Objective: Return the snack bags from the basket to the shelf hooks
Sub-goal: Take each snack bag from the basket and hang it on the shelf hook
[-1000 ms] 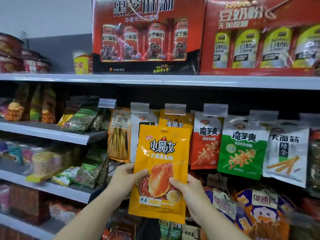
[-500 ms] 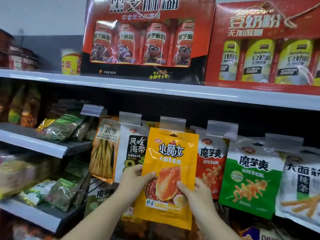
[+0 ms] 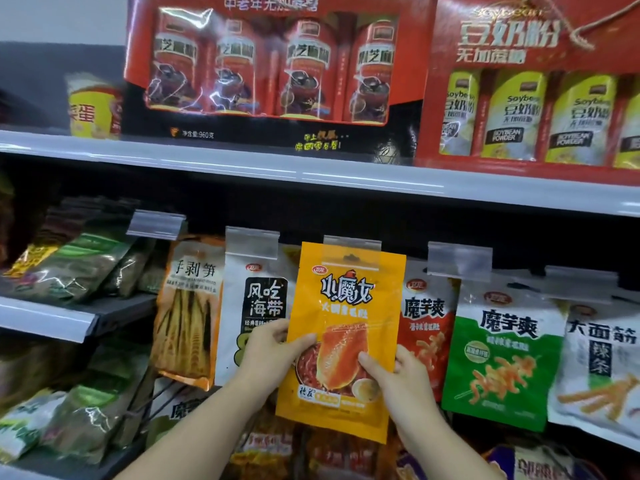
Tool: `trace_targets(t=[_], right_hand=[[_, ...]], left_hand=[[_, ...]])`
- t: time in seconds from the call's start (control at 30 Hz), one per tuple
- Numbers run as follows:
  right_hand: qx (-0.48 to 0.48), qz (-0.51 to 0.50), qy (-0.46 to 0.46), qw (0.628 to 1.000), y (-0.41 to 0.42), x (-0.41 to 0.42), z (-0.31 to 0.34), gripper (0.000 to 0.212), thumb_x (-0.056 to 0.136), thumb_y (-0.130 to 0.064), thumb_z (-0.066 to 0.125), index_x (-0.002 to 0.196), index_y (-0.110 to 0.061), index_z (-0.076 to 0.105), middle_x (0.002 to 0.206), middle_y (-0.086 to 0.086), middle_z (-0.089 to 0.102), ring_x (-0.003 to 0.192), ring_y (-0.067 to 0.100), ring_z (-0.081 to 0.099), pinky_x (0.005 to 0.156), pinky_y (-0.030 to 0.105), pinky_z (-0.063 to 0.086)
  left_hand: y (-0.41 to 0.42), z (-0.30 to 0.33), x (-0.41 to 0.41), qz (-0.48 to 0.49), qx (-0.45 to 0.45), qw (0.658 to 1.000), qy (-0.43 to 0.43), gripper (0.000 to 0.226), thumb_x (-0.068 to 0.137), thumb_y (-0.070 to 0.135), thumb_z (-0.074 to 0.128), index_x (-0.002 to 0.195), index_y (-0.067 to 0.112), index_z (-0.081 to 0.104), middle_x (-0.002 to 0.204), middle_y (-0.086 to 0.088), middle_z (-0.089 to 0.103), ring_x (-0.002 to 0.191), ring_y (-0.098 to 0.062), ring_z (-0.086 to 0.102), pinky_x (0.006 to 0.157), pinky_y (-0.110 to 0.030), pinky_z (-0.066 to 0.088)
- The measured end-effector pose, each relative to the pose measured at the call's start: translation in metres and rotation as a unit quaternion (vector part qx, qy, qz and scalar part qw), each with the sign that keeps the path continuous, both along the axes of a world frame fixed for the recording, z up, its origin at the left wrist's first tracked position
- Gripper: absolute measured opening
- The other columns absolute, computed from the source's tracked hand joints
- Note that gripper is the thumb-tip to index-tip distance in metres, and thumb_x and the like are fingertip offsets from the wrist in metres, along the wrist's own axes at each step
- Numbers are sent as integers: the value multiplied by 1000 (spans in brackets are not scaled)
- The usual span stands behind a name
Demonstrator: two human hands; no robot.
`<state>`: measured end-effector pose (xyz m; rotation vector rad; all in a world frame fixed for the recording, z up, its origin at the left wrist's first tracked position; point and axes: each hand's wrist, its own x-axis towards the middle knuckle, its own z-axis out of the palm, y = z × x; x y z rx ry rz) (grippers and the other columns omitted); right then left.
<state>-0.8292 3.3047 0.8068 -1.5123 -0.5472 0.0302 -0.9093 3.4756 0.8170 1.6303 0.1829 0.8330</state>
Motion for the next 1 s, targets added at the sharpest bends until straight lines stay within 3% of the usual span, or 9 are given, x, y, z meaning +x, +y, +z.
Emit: trace_targets(t=[0.23,0.37,0.57,0.8,1.0], right_hand=[[-3,-23,13,1000,-1,4,-8,10,85,-19,71,95,-19,70,89,-5,77,85,13,72,79,34,57],[-10,-28,12,999,2,10,-8,11,86,-21,71,96,-20,70,92,-4,76,87,14,72,83,39,57],[-13,-27,17,999,13,24,-11,9,87,-20,69,96,-20,71,92,-5,76,87,12,71,83,37,57],[-12,-34,22,999,30,44,-13,7,86,-21,70,93,-23,71,91,-6,76,88,14,71,86,44,56],[-15,-26,21,999,36,49,-14,7,87,-21,70,92,-25,71,89,-8,76,88,13,71,86,43,57]], left_hand=[[6,-10,12,-17,5,1000,16,8,83,20,74,87,26,73,90,4,77,84,-14,73,73,-32,60],[8,-11,17,-17,5,1000,16,8,84,20,73,88,27,71,92,4,76,85,-14,73,71,-29,60],[15,-15,32,-6,-1,1000,19,8,84,20,72,92,18,73,92,2,77,85,-16,73,74,-36,61],[26,-14,48,13,1,1000,16,9,86,21,71,94,19,72,89,5,75,82,-12,72,66,-27,59],[30,-19,53,27,5,999,16,3,87,21,69,89,22,71,85,7,75,77,-7,72,55,-16,54]])
